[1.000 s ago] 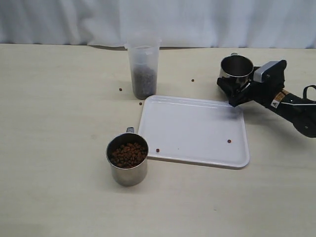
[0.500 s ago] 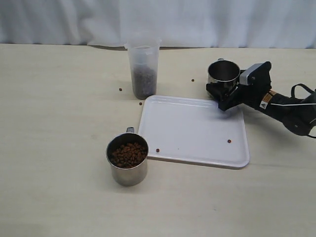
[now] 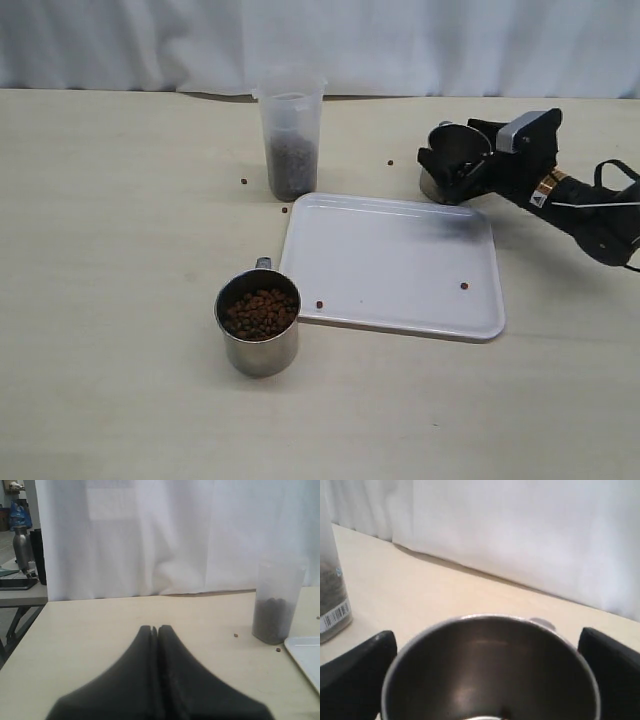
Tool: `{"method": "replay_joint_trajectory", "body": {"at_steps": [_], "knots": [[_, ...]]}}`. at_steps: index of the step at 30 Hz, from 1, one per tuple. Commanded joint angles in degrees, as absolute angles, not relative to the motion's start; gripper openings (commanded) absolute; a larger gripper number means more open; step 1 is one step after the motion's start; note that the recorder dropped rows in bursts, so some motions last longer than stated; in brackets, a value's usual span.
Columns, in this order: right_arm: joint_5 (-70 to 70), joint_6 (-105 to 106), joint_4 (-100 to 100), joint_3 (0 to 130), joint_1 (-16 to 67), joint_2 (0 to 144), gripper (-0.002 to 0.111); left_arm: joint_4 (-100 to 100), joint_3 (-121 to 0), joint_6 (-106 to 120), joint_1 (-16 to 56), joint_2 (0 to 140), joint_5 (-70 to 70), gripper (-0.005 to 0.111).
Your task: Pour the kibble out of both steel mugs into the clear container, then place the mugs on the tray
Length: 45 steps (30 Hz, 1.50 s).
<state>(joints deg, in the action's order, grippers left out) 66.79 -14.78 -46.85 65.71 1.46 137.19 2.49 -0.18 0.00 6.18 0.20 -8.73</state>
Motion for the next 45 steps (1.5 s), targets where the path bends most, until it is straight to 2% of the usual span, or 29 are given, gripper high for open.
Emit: {"method": "replay_joint_trajectory", "body": {"at_steps": [1,5,8,11,16,17,26,30,35,39,42,45], "knots": [[67.79,-19.99,-51.24,65.80,0.43,134.17,0.084,2.48,0.00,0.00,6.74,0.00,-8.12,0.000],[67.79,-27.94,-52.40,63.26,-1.70,129.81,0.083,2.48,0.00,0.00,6.74,0.00,-8.12,0.000],[67.79,-29.93,-52.60,59.09,-4.44,125.27,0.076,2.48,0.00,0.00,6.74,0.00,-8.12,0.000],[67.79,-33.97,-53.86,54.41,-7.58,120.17,0.058,2.48,0.00,0.00,6.74,0.00,-8.12,0.000],[67.43,-41.14,-54.34,45.44,-12.63,110.69,0.008,2.48,0.00,0.00,6.74,0.00,-8.12,0.000],[67.43,-39.35,-54.63,43.72,-13.42,108.70,0.005,2.48,0.00,0.00,6.74,0.00,-8.12,0.000],[66.52,-21.50,-31.72,18.08,-14.79,88.04,0.005,2.48,0.00,0.00,6.74,0.00,-8.12,0.000],[60.22,-19.39,-29.95,9.30,-14.57,75.70,0.005,2.48,0.00,0.00,6.74,0.00,-8.12,0.000],[59.71,-16.45,-22.39,0.00,-14.57,62.25,0.005,2.48,0.00,0.00,6.74,0.00,-8.12,0.000],[43.71,-23.03,-29.46,0.00,-14.57,50.61,0.005,2.48,0.00,0.00,6.74,0.00,-8.12,0.000],[30.11,-31.77,-32.65,0.00,-14.57,35.10,0.005,2.48,0.00,0.00,6.74,0.00,-8.12,0.000],[21.68,-52.88,-52.40,0.00,-14.57,19.90,0.005,2.48,0.00,0.00,6.74,0.00,-8.12,0.000]]}}
